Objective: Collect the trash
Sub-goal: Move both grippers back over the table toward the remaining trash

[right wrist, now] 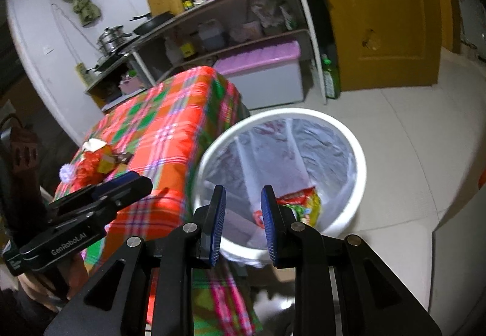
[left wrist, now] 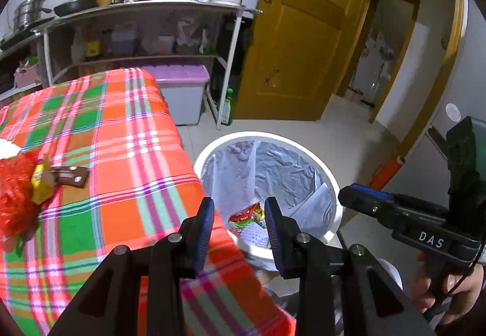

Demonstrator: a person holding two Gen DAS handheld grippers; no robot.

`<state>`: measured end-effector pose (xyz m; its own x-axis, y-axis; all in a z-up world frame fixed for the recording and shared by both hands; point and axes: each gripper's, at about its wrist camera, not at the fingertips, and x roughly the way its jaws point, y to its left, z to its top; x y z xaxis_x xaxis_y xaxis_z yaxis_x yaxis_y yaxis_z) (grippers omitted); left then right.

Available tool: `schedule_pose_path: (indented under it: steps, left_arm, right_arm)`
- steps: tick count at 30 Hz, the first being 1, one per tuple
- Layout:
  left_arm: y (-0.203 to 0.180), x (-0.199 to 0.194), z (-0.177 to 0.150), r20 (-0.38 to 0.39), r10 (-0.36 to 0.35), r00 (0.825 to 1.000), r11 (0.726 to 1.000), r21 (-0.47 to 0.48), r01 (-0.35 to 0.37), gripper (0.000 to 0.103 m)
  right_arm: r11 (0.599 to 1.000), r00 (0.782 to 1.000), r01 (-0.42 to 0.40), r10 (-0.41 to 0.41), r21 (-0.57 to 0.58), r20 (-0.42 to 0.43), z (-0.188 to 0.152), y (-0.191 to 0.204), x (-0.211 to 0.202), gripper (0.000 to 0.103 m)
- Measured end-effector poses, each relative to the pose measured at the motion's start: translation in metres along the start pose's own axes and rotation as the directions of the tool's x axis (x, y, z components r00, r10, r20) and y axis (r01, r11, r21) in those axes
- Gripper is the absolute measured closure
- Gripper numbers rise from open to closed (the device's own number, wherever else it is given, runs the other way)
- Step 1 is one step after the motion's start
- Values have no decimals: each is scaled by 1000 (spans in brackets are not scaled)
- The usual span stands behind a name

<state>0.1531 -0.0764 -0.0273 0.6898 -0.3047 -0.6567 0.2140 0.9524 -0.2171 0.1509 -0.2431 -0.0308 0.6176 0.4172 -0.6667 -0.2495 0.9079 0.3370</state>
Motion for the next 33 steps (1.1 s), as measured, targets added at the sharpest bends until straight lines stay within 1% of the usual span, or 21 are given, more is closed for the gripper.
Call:
schedule_pose_path:
  steps: [9,10,11,13,24,33]
  left_arm:
    - [15,-37,-9,52,33,998,999,-27,-31,69]
    - [17,-41,-10,57,37,998,999,-30,-35,69]
    - [20,-45,-11,62,43,997,999,-33,-41,69]
    - [24,-51,-13,70,52,996,998,-39,-49,69]
    - [43,-80,-25,104,99,990,993,-78,-91,69]
    - [69,-90,-33,105,143,984,983,-127,-130,69]
  right_arm:
    - [996,999,-47,48,-74,14,-2,37,-8,78]
    - [995,998,-51,52,-82,17,-2,41,-9,76]
    - [995,998,-55,56,-86,19,-2,44,-10,70]
    - [993,997,-67,69,-93,22,-3,50,-11,62]
    - [984,994,-104,107,-141,10,-8,77,-11,62]
    - [976,991,-134,131,-173,-26,-9,95,2,62]
